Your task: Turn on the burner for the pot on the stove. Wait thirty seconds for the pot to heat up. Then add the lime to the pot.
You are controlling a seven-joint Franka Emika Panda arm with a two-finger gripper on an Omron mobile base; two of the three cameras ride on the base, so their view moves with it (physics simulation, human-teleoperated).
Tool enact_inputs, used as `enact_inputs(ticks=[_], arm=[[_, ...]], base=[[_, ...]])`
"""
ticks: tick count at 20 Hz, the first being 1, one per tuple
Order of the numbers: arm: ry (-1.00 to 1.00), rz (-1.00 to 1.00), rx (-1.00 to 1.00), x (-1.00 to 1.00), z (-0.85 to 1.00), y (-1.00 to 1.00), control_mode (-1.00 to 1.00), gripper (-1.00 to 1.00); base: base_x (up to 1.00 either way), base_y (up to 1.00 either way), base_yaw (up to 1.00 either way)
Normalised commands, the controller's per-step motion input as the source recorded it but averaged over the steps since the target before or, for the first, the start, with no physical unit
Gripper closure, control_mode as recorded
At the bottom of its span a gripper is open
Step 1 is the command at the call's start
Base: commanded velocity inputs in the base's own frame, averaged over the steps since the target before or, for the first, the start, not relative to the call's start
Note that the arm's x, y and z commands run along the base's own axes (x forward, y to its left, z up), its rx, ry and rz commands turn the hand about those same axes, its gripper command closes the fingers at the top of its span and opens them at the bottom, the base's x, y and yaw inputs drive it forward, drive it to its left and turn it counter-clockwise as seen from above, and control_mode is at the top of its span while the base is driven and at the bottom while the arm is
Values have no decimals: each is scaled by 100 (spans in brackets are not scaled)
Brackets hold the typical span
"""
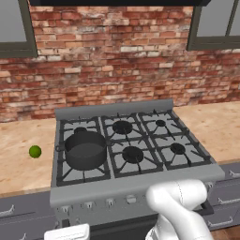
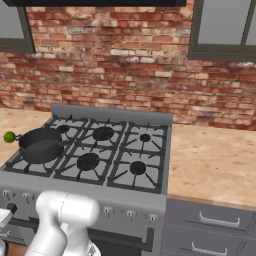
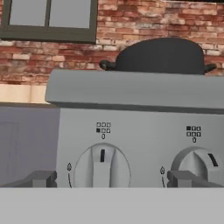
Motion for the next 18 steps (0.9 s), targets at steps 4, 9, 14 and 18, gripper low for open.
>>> enact_inputs(ticks=[4,9,14,18], arm=[[0,0,0,27,0,18,-100,-100],[0,-1,0,19,0,9,-100,-100],[0,0,0,2,-4,0,-100,-100],[0,0,0,4,-13,0,-100,-100]], base=[[0,0,0],[0,0,0],[0,0,0],[0,0,0]])
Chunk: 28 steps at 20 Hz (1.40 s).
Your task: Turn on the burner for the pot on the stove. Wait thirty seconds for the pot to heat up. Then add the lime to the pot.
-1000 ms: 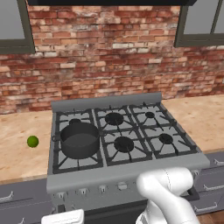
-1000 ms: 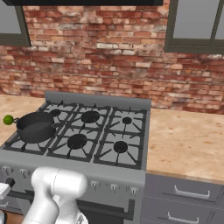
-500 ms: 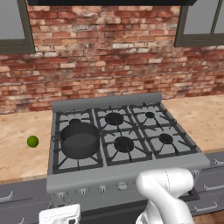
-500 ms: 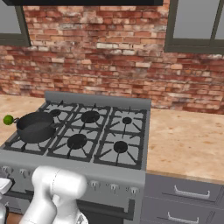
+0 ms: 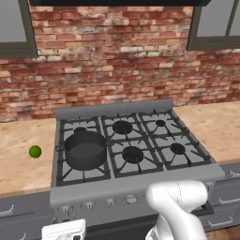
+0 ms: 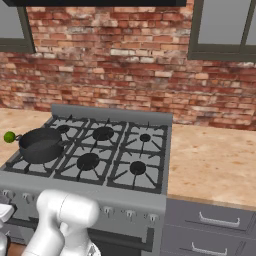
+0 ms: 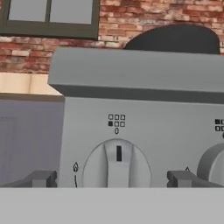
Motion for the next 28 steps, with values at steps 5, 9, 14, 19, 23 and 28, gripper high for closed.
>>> enact_inputs(ticks=[5,9,14,19,23,28], arm=[[0,0,0,13,-2,0,-100,-100],[0,-1,0,18,0,-1,-100,-100],[0,0,0,28,0,-3,-100,-100],[0,0,0,36,0,-6,-100,-100],[0,0,0,37,0,-5,-100,100],[2,0,4,43,0,-32,-100,100]], base=[[0,0,0],[0,0,0],[0,0,0],[0,0,0],[0,0,0],[0,0,0]])
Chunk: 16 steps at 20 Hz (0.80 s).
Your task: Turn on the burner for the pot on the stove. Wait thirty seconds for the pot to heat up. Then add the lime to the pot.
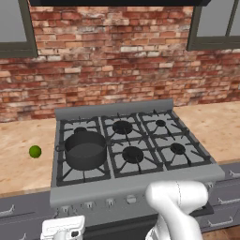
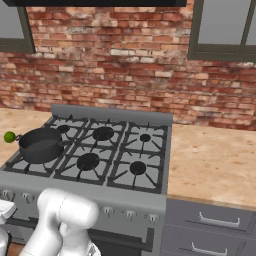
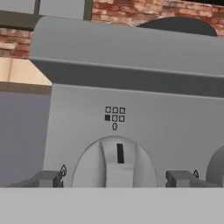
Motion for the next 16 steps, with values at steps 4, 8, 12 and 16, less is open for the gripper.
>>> enact_inputs(ticks=[4,8,12,16], arm=[[4,0,8,47,0,-56,-100,100],[4,0,3,47,0,-39,-100,100],[0,6,-8,34,0,0,-100,100],[-11,17,-32,34,0,-2,-100,100]], base=[[0,0,0],[0,0,0],[0,0,0],[0,0,0]])
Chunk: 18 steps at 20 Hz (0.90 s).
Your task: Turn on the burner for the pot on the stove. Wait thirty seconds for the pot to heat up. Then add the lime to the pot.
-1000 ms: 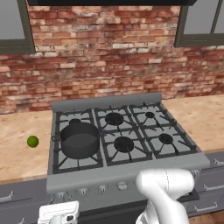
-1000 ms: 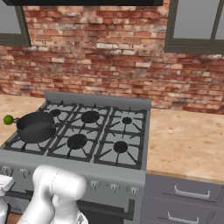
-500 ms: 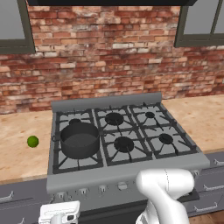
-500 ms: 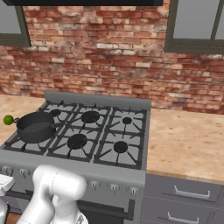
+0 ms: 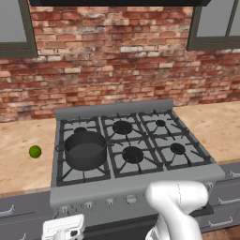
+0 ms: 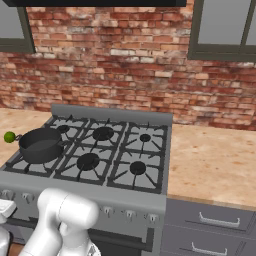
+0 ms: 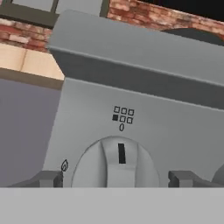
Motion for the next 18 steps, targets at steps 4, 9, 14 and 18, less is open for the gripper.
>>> enact_inputs(ticks=[4,9,14,18], arm=[[-9,22,-32,43,0,-10,-100,100],[4,25,-28,74,-4,-10,-100,100],[11,24,-30,77,-6,-2,-100,100],[20,27,-28,64,-8,-1,-100,100]], base=[[0,0,0],[0,0,0],[0,0,0],[0,0,0]])
